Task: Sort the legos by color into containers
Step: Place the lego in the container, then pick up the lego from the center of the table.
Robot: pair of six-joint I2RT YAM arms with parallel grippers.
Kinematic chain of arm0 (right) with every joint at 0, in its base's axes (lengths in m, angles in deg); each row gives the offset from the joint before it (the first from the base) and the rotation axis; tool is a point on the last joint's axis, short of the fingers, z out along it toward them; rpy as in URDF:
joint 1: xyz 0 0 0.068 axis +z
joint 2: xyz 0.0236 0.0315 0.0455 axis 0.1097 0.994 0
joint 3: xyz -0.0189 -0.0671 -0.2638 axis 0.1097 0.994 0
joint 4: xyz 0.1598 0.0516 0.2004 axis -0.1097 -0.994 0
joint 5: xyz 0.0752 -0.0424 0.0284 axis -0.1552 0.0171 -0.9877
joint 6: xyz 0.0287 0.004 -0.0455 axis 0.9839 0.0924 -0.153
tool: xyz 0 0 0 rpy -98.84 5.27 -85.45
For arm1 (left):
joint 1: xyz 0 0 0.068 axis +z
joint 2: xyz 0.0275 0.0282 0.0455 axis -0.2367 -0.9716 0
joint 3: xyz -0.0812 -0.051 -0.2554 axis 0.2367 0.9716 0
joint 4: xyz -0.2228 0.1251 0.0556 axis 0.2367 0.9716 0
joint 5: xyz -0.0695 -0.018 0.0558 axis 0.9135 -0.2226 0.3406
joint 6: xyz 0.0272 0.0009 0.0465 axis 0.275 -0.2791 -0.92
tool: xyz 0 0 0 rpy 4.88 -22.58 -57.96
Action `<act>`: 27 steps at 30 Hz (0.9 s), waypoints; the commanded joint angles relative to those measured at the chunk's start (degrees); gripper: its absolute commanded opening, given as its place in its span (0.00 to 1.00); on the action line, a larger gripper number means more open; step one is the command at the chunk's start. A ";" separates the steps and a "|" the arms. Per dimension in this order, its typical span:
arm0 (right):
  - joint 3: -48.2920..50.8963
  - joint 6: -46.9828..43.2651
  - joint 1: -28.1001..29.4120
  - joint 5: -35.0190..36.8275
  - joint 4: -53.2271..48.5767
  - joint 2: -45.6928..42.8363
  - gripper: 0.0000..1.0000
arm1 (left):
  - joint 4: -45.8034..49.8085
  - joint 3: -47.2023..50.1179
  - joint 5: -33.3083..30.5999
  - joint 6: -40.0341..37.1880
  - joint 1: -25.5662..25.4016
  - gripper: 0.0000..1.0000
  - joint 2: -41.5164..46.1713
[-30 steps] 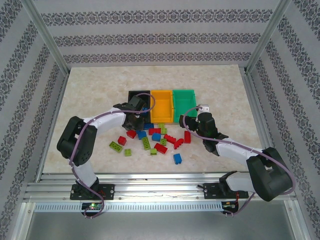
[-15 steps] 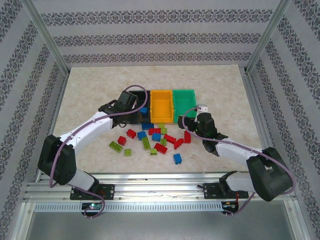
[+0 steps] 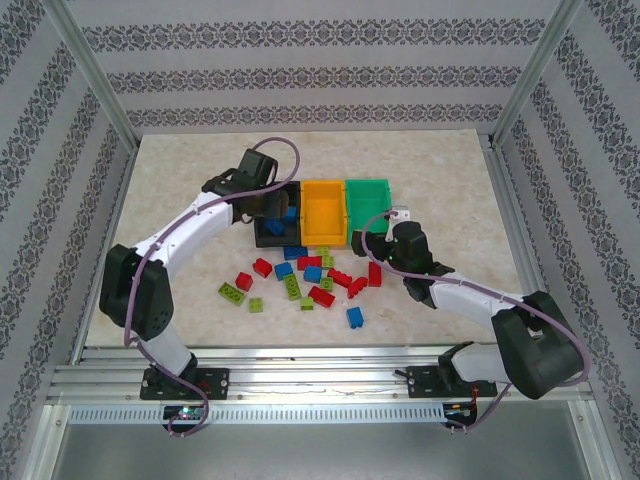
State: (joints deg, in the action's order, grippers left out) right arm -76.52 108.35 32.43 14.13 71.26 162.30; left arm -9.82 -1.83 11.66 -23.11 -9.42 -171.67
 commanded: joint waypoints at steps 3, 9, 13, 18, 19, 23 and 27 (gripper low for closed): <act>0.14 -3.22 0.58 -3.80 3.25 -0.10 0.98 | 4.17 -2.60 5.96 -1.69 2.70 0.61 0.88; -1.20 -1.27 2.96 -4.28 1.03 1.60 0.97 | 8.75 -6.46 15.99 -2.20 8.64 0.61 0.35; -4.14 1.71 6.98 -5.64 -4.17 3.27 0.94 | 11.82 -8.01 17.13 -4.55 11.13 0.61 0.10; -10.49 5.52 15.30 -5.54 -10.82 7.26 0.92 | 13.84 -6.17 18.42 -6.90 12.81 0.61 0.25; -12.43 6.37 16.87 -5.64 -12.01 8.68 0.91 | 13.61 -5.40 18.03 -7.01 13.11 0.61 0.49; -22.66 8.43 21.79 -6.32 -18.87 17.12 0.83 | 9.33 -0.35 16.26 -6.21 14.32 0.61 2.64; -33.95 6.31 24.84 -6.00 -28.28 25.71 0.74 | 7.18 2.14 17.84 -4.58 14.61 0.61 3.43</act>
State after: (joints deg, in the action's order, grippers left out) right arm -105.07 114.75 55.79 7.97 52.20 184.31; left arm -0.31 -0.76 28.28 -27.98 4.55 -170.68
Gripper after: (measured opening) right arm 0.750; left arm 0.610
